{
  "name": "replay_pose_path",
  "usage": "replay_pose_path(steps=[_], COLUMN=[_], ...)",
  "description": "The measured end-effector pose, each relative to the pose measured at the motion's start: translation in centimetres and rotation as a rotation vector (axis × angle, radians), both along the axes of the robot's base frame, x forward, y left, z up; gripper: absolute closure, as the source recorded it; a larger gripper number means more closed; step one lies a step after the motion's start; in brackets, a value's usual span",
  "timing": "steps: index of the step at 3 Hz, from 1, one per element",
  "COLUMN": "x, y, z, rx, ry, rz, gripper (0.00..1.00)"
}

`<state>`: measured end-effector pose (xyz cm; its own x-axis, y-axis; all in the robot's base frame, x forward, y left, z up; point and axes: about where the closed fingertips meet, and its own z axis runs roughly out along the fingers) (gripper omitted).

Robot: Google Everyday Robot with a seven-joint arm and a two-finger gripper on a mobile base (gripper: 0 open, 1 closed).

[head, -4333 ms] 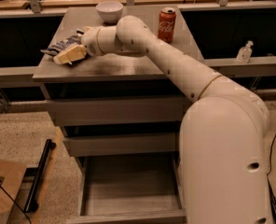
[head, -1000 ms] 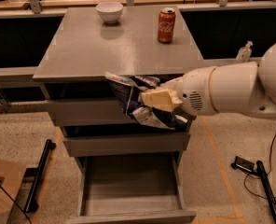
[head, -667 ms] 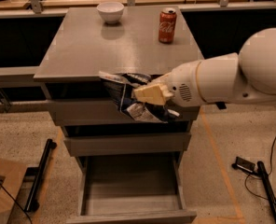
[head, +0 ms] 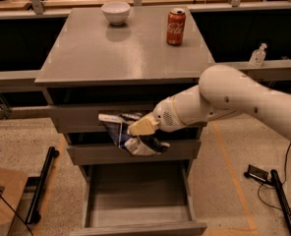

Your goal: Place blue chip bag into bottom drawer

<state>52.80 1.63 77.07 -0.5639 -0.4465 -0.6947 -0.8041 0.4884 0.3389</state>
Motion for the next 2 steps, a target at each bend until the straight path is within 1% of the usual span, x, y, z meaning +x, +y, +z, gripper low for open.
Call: replay_pose_path(steps=[1,2], x=[-1.08,-1.08], y=[0.36,0.37], z=[-8.85,-8.85], rx=[-0.007,-0.007], ry=[0.163,0.163], rz=[-0.008,-0.008], gripper=[1.00,1.00])
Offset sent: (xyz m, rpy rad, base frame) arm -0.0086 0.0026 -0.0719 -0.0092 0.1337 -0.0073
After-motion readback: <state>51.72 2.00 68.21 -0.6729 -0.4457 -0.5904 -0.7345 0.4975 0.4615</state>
